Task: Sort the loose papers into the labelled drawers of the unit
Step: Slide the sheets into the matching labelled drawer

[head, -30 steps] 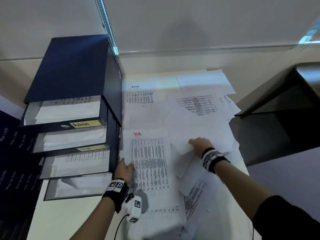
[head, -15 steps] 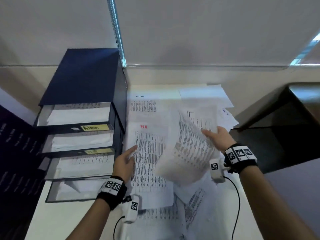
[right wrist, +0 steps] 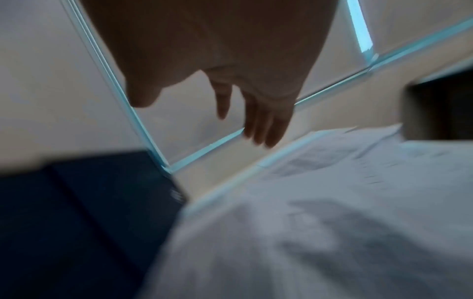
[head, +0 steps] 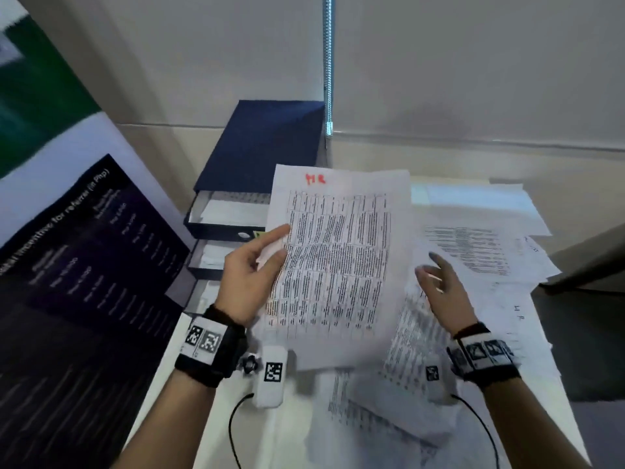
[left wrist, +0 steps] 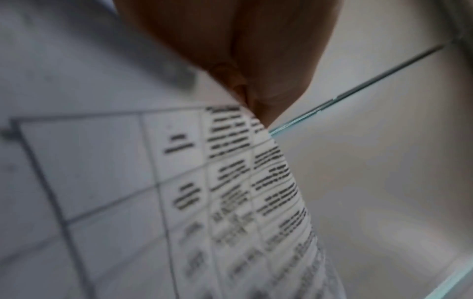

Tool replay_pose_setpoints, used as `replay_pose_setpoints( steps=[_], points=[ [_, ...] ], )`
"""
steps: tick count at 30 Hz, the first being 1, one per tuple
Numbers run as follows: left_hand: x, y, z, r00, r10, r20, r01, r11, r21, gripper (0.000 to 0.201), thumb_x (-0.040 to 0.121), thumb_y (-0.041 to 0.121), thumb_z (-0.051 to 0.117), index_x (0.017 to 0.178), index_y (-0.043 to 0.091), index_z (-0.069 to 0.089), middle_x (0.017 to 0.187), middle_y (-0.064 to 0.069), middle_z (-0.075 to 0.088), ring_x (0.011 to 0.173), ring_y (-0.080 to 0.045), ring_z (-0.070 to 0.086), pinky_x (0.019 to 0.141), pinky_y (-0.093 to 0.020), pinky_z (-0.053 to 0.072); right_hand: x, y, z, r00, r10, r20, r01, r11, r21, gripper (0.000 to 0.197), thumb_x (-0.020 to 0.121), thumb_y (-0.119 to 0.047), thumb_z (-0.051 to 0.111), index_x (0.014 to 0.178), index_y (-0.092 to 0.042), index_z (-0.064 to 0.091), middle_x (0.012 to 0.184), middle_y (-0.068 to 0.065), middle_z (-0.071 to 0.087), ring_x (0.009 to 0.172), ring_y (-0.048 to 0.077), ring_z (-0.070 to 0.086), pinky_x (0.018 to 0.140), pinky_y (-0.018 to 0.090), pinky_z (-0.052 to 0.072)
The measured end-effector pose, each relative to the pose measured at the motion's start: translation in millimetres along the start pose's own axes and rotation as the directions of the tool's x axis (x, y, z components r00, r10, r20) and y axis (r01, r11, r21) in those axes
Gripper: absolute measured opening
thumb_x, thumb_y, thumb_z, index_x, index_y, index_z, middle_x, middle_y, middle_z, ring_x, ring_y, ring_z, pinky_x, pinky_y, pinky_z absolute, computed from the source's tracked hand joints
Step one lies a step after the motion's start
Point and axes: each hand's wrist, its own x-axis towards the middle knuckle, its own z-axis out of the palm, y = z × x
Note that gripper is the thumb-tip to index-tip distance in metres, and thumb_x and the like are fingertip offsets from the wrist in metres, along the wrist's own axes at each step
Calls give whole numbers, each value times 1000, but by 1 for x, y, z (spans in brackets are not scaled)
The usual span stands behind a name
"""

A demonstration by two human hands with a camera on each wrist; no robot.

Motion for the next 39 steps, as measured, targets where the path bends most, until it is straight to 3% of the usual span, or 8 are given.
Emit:
replay_pose_setpoints(
  steps=[6, 11, 15, 19, 22, 27, 32, 39],
  points=[
    [-13, -31, -52, 979, -194, 58, 185, 974, 133, 37, 93, 4, 65, 128, 18, 65, 132, 6, 64, 122, 4, 56, 107, -15, 40, -40, -77, 79, 927, -91, 365, 22, 982, 190, 80, 89, -39, 66, 153, -39, 18, 133, -13, 46, 116, 4, 48, 90, 23, 49],
    [-58, -59, -106, 918, -397, 15, 390, 908, 155, 36, 93, 6, 65, 129, 14, 64, 129, 4, 62, 117, -2, 57, 97, -12, 43, -53, -44, 139, 828, -15, 560, 34, 999, -25, 39, 90, -13, 68, 126, -28, 60, 136, -8, 53, 128, 11, 50, 107, 24, 37],
    [-85, -71, -150, 904, -423, -66, 426, 904, 46, 36, 91, 12, 69, 125, 22, 67, 131, 5, 65, 125, -8, 58, 112, -36, 42, -56, -55, 173, 809, 57, 585, -135, 987, 90, 34, 91, 3, 61, 121, -12, 66, 111, 2, 65, 77, -4, 66, 69, 13, 52],
    [-94, -64, -165, 916, -389, -102, 387, 921, -39, 33, 92, 10, 66, 122, 26, 65, 95, 8, 77, 88, 1, 70, 77, -11, 52, -35, -75, 199, 833, 73, 549, -156, 982, 105, 36, 91, 3, 61, 124, -11, 66, 127, 8, 63, 113, 20, 64, 98, 33, 52],
    [-91, -72, -171, 894, -447, -29, 445, 894, -53, 44, 84, 33, 80, 125, 31, 65, 102, -16, 75, 89, -21, 64, 81, -36, 49, -11, -83, 216, 885, 106, 453, -177, 977, 118, 33, 89, -1, 63, 119, -16, 68, 128, 11, 63, 118, 29, 60, 107, 45, 45],
    [-70, -82, -163, 917, -375, -136, 377, 926, -16, 31, 90, 6, 70, 117, 22, 70, 84, 4, 73, 61, -4, 59, 49, -20, 48, 0, -96, 214, 925, 71, 373, -123, 985, 118, 13, 87, -28, 69, 100, -25, 73, 105, 5, 68, 81, 16, 61, 69, 31, 53],
    [-25, -84, -148, 939, -239, -248, 266, 961, 80, 27, 88, 10, 74, 112, 21, 75, 108, 7, 74, 92, -2, 66, 97, -36, 50, -40, -96, 188, 711, 159, 685, -247, 968, 31, 27, 85, -20, 74, 110, -10, 71, 110, 5, 69, 72, 26, 64, 58, 28, 57],
    [11, -75, -122, 939, -192, -284, 262, 937, 231, 22, 90, 14, 71, 109, 24, 75, 117, 6, 68, 116, -8, 57, 104, -25, 41, -24, -106, 195, 781, 245, 575, -356, 930, 87, 20, 89, 2, 65, 107, 5, 70, 78, 16, 67, 50, 10, 60, 49, 17, 54]
  ],
)
